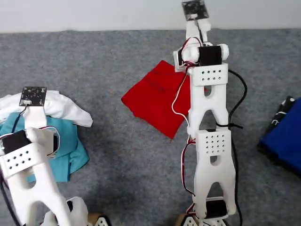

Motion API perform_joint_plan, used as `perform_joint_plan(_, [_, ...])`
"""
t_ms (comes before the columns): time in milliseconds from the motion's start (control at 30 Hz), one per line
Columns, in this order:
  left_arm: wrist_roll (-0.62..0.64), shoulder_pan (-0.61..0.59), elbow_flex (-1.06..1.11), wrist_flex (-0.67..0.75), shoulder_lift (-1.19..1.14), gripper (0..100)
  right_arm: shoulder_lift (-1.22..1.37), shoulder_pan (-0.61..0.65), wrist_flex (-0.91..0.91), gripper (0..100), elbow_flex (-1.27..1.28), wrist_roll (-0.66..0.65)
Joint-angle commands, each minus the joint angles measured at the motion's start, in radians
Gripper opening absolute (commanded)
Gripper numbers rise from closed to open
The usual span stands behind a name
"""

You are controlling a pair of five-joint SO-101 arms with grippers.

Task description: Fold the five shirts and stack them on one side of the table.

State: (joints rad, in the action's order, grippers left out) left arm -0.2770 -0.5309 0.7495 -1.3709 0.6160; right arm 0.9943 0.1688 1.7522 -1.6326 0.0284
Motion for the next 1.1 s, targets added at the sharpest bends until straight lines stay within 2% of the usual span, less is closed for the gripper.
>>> perform_joint_plan(0, [0.000,0.006,-0.004,0.003,0.018,0,-0.090,0.001,0.044,22.1,-0.032,0.091])
perform_joint_plan(133, [0.000,0.006,-0.002,0.003,0.018,0,-0.166,0.002,0.045,22.2,0.081,0.195])
perform_joint_plan(333, [0.000,0.006,0.058,0.064,0.023,0,-0.323,0.010,0.039,22.3,0.442,0.364])
perform_joint_plan(533, [0.000,0.006,0.104,0.095,0.023,0,-0.328,0.016,0.022,24.0,0.660,0.485])
perform_joint_plan(733, [0.000,0.006,0.105,0.124,0.020,0,-0.213,0.050,-0.056,40.1,0.672,0.529])
perform_joint_plan(1067, [0.000,0.006,0.105,0.130,0.017,0,-0.099,0.142,-0.260,40.9,0.672,0.531])
